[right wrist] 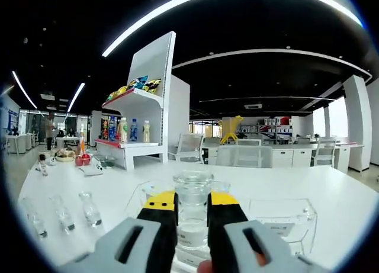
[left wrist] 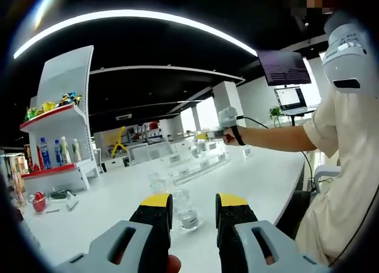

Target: Identify the label on the chemical reagent bottle, grasp the chemical reagent bottle, and place it in the designated position on the reagent rack

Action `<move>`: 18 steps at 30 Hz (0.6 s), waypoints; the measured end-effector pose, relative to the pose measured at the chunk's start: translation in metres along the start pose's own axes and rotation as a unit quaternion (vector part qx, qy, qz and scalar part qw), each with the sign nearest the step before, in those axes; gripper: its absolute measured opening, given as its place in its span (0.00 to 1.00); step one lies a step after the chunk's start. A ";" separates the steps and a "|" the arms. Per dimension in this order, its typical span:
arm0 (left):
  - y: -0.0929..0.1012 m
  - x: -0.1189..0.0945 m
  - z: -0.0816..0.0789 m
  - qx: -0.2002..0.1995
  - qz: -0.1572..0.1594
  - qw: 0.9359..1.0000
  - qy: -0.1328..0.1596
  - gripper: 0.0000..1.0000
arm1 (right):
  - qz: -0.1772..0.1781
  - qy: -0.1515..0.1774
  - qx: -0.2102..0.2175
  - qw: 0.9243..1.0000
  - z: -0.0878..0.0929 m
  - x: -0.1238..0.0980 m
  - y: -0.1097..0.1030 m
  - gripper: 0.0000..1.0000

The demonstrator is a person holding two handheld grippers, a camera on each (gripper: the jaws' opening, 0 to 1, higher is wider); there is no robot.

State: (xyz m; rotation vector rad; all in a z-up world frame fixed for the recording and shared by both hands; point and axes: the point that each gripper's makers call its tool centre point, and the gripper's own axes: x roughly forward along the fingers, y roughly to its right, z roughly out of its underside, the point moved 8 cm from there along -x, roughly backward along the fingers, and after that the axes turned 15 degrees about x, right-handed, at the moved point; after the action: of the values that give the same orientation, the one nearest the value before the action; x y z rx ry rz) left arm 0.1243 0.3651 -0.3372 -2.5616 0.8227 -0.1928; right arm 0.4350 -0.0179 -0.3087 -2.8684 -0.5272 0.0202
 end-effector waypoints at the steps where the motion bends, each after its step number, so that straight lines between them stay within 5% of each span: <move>1: 0.000 0.000 0.000 0.000 0.000 1.000 0.000 0.29 | 0.001 -0.004 0.000 1.000 0.004 0.001 0.000 0.18; 18: -0.002 0.001 0.004 -0.002 -0.004 1.000 -0.006 0.29 | 0.006 -0.012 -0.001 1.000 0.023 0.018 0.013 0.18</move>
State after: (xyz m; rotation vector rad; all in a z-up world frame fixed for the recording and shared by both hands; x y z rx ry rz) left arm 0.1272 0.3675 -0.3403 -2.5675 0.8086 -0.1785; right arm 0.4550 -0.0186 -0.3340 -2.8764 -0.5163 0.0565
